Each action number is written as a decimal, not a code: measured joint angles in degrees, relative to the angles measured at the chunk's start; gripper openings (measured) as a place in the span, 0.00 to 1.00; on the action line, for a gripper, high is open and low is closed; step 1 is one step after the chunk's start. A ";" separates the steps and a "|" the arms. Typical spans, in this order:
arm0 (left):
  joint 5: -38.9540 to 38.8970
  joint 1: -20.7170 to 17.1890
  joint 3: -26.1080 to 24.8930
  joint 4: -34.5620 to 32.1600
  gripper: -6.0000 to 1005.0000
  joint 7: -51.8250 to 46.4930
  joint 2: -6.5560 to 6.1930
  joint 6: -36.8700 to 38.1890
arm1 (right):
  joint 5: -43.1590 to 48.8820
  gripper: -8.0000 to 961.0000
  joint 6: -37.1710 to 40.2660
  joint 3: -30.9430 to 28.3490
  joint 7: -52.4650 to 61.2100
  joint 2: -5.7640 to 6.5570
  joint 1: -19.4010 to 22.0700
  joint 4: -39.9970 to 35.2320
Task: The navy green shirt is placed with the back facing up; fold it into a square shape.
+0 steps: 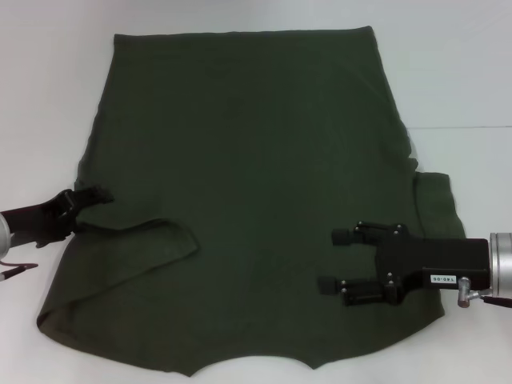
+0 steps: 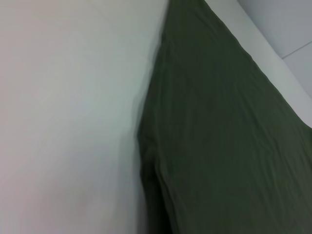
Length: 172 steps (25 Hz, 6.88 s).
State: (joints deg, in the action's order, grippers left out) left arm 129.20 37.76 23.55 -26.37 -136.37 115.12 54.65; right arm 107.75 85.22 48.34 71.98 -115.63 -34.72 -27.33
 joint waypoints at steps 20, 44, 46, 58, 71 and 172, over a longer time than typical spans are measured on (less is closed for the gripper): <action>-0.01 2.12 0.19 2.89 0.84 -1.46 0.32 -3.74 | 0.00 0.98 0.04 0.00 -0.03 0.06 0.17 0.00; -26.03 0.39 -3.16 2.53 0.83 23.78 0.33 20.61 | -0.39 0.98 -0.87 -0.52 -0.02 0.00 0.12 0.01; -25.70 -0.54 -1.58 2.27 0.83 30.95 0.77 22.77 | -0.44 0.98 -0.91 -1.31 0.17 -0.14 0.11 0.01; -19.80 -7.39 3.48 0.50 0.83 64.07 4.65 23.60 | -0.55 0.98 -1.65 -7.97 3.67 -0.56 -0.84 0.01; -19.39 -9.49 3.51 2.95 0.83 69.76 6.02 29.18 | -0.26 0.98 -3.82 -10.02 35.31 5.65 -5.41 -2.85; -19.78 -4.89 4.67 3.60 0.83 69.13 6.74 26.53 | 23.31 0.97 -29.78 -8.53 59.24 7.84 -9.46 7.44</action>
State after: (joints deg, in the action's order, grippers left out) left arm 109.42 32.87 28.22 -22.77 -67.24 121.87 81.18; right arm 131.06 55.44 39.80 131.22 -107.79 -44.18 -19.90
